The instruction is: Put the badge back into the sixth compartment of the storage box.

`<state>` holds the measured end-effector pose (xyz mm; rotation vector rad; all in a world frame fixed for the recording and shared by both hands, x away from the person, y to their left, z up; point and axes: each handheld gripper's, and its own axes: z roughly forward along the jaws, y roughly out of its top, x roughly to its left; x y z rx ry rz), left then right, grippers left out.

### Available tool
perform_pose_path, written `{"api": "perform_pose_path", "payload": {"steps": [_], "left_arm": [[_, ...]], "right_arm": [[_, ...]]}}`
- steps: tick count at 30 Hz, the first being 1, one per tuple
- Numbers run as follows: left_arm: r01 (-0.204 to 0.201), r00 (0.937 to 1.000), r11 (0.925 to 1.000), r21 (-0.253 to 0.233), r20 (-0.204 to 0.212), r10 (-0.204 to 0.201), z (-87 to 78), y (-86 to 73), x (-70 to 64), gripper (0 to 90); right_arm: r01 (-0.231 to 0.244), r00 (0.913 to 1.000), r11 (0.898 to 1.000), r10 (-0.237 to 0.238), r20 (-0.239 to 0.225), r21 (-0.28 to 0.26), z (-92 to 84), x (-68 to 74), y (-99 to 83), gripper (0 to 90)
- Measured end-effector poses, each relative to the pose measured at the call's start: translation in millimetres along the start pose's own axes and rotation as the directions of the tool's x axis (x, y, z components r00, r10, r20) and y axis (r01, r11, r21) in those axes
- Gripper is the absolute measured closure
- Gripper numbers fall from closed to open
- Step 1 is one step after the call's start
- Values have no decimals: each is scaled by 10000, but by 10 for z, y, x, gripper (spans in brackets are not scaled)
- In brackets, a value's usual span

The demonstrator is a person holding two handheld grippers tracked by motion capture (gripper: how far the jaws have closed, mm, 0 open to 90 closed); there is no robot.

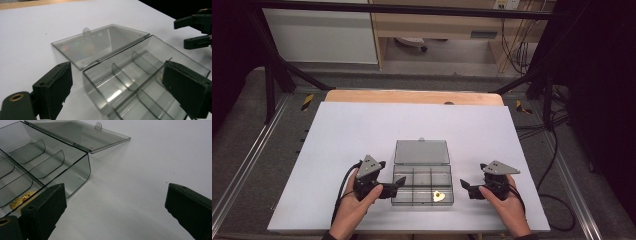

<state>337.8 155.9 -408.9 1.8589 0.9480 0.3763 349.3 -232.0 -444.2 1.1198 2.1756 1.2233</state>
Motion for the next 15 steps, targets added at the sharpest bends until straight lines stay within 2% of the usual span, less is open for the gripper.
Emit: {"api": "perform_pose_path", "payload": {"steps": [7,15], "left_arm": [[208,9990,9998,81,-398,-205,-69,-44,209,97],[403,9972,9991,111,-627,-395,-144,-69,399,95]], "right_arm": [[43,10000,10000,-44,25,84,42,-15,17,42],[-239,9996,9997,238,120,62,147,-85,84,51]]}}
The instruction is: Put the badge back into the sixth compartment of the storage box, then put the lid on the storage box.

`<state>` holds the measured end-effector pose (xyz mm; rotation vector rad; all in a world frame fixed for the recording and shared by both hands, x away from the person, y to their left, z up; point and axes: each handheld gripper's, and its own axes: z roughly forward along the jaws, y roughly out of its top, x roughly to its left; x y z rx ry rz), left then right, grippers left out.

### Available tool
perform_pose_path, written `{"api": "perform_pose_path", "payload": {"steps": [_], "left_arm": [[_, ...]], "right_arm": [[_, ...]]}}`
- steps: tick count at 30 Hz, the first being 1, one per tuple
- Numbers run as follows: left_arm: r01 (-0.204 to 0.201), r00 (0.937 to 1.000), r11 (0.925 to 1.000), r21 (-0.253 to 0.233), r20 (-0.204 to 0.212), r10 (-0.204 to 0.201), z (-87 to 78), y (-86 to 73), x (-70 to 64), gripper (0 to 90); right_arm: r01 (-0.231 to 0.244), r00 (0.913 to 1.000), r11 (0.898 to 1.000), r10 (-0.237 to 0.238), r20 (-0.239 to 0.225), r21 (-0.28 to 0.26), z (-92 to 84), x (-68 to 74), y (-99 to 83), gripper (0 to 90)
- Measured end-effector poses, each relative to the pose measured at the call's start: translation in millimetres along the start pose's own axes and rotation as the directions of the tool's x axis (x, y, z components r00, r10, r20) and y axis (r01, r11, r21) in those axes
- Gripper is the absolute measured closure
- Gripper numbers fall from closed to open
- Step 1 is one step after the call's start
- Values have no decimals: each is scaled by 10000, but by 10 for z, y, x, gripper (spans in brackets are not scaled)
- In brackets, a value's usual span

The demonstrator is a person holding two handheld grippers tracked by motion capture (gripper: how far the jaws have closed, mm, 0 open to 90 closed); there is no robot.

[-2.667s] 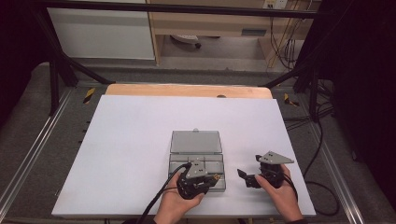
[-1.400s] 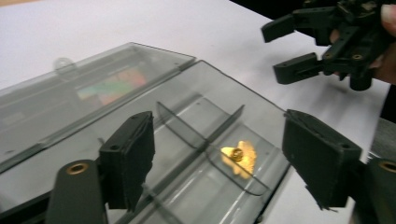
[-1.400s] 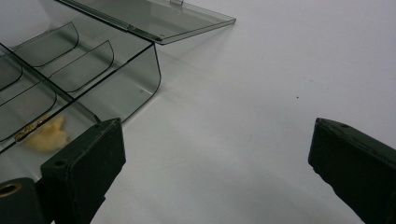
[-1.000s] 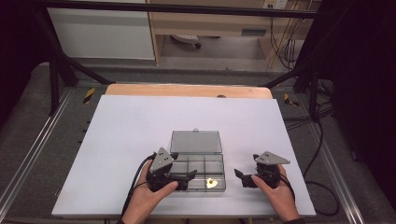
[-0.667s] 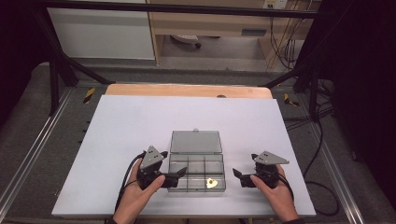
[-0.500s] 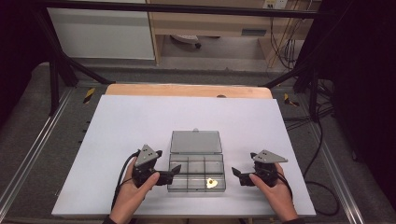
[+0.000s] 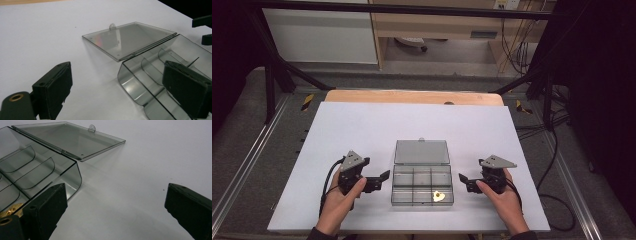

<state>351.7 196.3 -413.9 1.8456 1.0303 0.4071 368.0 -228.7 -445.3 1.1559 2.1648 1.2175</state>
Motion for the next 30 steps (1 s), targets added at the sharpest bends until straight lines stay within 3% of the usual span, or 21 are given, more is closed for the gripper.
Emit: {"api": "perform_pose_path", "payload": {"steps": [4,9,13,22,25,30], "left_arm": [[124,9999,9999,94,-105,-123,-9,-36,84,94],[374,9988,9991,-214,-303,-380,-35,-48,170,99],[342,9988,9992,-222,-340,-349,-30,-57,206,99],[-135,9996,9994,312,-255,143,99,-81,175,88],[-280,9992,9982,528,-257,294,134,-84,180,99],[-331,9991,9978,566,-246,345,154,-92,243,244]], "right_arm": [[-24,10000,10000,24,1,54,84,-11,46,57],[101,9999,9996,-105,132,275,189,3,128,71],[247,9996,9987,-253,131,442,241,1,168,82],[320,9995,9975,-322,27,634,258,-29,185,133],[198,9998,9980,-193,-78,601,272,-47,206,181],[587,9977,9957,-560,-392,723,306,-35,235,387]]}}
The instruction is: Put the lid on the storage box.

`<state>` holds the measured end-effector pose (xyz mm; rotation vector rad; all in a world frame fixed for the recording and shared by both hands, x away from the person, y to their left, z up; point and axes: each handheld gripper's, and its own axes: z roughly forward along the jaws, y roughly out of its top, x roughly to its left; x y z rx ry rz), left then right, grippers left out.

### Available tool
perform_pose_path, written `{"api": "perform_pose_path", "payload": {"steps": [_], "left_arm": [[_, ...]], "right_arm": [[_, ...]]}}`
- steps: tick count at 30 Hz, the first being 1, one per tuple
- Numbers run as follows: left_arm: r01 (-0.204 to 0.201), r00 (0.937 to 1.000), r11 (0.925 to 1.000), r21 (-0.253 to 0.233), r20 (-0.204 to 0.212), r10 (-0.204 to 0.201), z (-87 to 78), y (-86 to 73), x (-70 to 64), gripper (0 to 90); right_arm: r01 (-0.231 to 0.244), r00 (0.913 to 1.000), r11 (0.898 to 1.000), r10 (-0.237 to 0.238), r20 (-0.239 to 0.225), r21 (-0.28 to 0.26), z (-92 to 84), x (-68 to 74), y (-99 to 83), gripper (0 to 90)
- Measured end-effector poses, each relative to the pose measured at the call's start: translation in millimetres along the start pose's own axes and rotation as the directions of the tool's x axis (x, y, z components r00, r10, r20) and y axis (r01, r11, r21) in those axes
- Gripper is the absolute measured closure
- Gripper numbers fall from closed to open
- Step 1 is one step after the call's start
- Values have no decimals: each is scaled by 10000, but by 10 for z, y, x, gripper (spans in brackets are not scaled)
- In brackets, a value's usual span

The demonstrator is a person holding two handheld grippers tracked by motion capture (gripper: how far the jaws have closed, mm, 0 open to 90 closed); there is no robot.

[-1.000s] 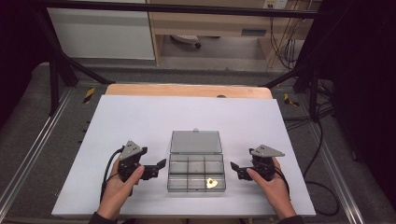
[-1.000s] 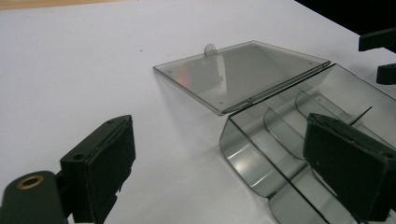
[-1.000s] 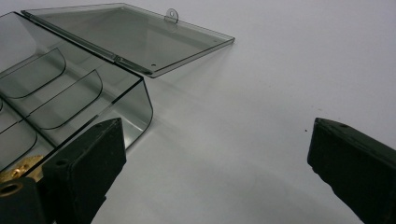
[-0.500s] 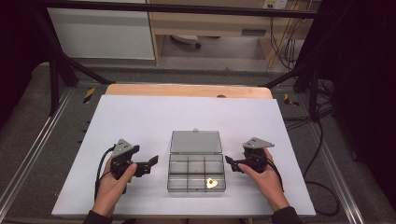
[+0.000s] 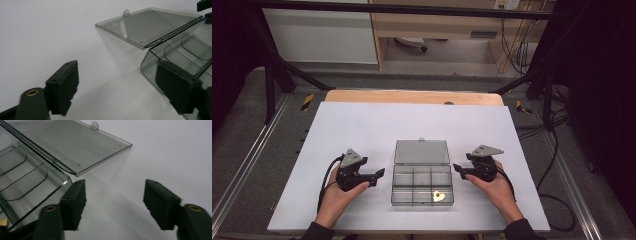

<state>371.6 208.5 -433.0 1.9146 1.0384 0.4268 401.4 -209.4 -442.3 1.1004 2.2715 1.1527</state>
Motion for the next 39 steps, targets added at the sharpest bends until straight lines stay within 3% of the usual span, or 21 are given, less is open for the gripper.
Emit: {"api": "perform_pose_path", "payload": {"steps": [1,3,6,8,12,15,18,22,27,29,39], "left_arm": [[37,10000,10000,-37,-8,-37,6,1,10,295],[-262,9995,9997,-24,-165,262,15,16,21,377],[-557,9984,9984,-60,-98,556,28,62,63,558],[-712,9975,9975,-40,-12,712,52,85,88,662],[-777,9969,9966,287,151,773,167,75,142,835],[-642,9975,9967,506,339,626,267,67,165,895],[-528,9961,9969,577,742,485,355,105,145,900],[-845,9926,9924,895,949,760,504,170,77,900],[-1086,9901,9885,1052,1001,981,666,243,7,900],[-1223,9904,9847,1241,803,1129,716,256,-5,900],[-1139,9905,9822,1492,936,1007,826,273,5,900]], "right_arm": [[166,9999,9999,-166,-42,4,4,4,9,426],[366,9993,9993,-366,-14,111,12,12,27,528],[385,9989,9992,-381,-270,134,38,-7,54,722],[386,9982,9992,-381,-466,98,69,-22,77,800],[481,9964,9988,-473,-710,102,147,-42,110,884],[558,9955,9982,-541,-777,200,208,-59,133,900],[636,9941,9975,-607,-901,301,271,-69,157,900],[687,9930,9971,-652,-987,317,338,-70,183,900],[512,9935,9979,-469,-1034,400,388,-112,193,900],[480,9931,9981,-434,-1089,398,398,-126,193,900],[493,9884,9971,-402,-1467,587,485,-150,165,900]]}}
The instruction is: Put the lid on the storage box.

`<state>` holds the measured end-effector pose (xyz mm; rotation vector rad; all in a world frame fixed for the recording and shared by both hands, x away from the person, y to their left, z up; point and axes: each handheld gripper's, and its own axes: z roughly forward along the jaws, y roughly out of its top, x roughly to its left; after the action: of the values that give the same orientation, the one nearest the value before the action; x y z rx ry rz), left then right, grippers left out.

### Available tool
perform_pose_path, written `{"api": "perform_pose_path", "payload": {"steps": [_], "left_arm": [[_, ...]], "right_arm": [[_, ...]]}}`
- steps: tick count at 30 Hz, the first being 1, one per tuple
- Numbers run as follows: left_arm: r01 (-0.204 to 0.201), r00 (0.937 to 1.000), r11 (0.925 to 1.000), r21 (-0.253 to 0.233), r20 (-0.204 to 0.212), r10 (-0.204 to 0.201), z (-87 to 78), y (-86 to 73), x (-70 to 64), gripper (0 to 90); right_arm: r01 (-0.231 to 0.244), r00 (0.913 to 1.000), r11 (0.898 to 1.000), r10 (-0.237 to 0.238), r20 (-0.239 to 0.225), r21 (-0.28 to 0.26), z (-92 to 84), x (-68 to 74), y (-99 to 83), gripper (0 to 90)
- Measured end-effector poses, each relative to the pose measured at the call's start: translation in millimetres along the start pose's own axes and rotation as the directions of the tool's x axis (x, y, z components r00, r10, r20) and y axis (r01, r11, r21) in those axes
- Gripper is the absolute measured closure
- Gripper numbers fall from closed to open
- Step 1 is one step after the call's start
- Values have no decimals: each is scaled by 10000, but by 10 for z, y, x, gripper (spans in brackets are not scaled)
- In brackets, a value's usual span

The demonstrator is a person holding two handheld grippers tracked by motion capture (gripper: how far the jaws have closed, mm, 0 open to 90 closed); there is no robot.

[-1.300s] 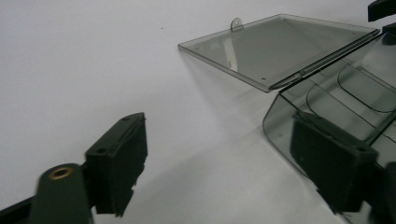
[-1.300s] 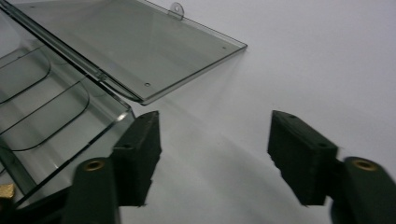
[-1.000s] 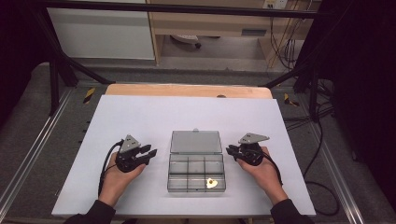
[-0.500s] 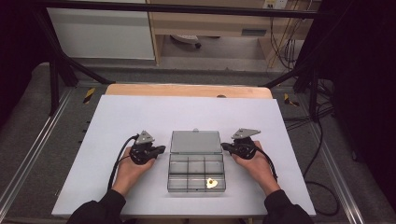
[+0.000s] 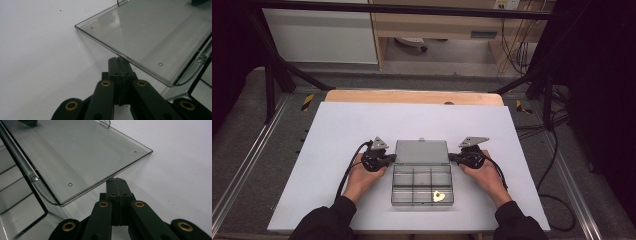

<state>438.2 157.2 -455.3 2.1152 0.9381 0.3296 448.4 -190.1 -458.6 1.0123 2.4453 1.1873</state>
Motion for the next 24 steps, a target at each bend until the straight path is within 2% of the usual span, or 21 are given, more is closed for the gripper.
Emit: {"api": "perform_pose_path", "payload": {"steps": [4,7,11,15,20,24], "left_arm": [[113,9998,9999,-34,151,-113,10,5,30,900],[157,9998,9998,-84,96,-156,22,16,53,900],[337,9992,9992,-225,202,-332,49,25,78,900],[268,9996,9994,-200,120,-265,64,68,77,900],[173,9998,9994,-296,106,-170,74,115,102,900],[106,9998,9985,-528,157,-98,74,138,120,900]], "right_arm": [[-33,10000,10000,33,-26,-39,15,-18,-1,900],[-97,9999,9999,97,-51,-107,25,-38,2,900],[52,9999,9999,-54,-104,-153,54,-65,36,900],[134,9998,9997,-137,-133,-220,92,-88,73,900],[165,9997,9983,-176,-180,-559,70,-110,100,900],[215,9995,9962,-234,-223,-846,49,-133,122,900]]}}
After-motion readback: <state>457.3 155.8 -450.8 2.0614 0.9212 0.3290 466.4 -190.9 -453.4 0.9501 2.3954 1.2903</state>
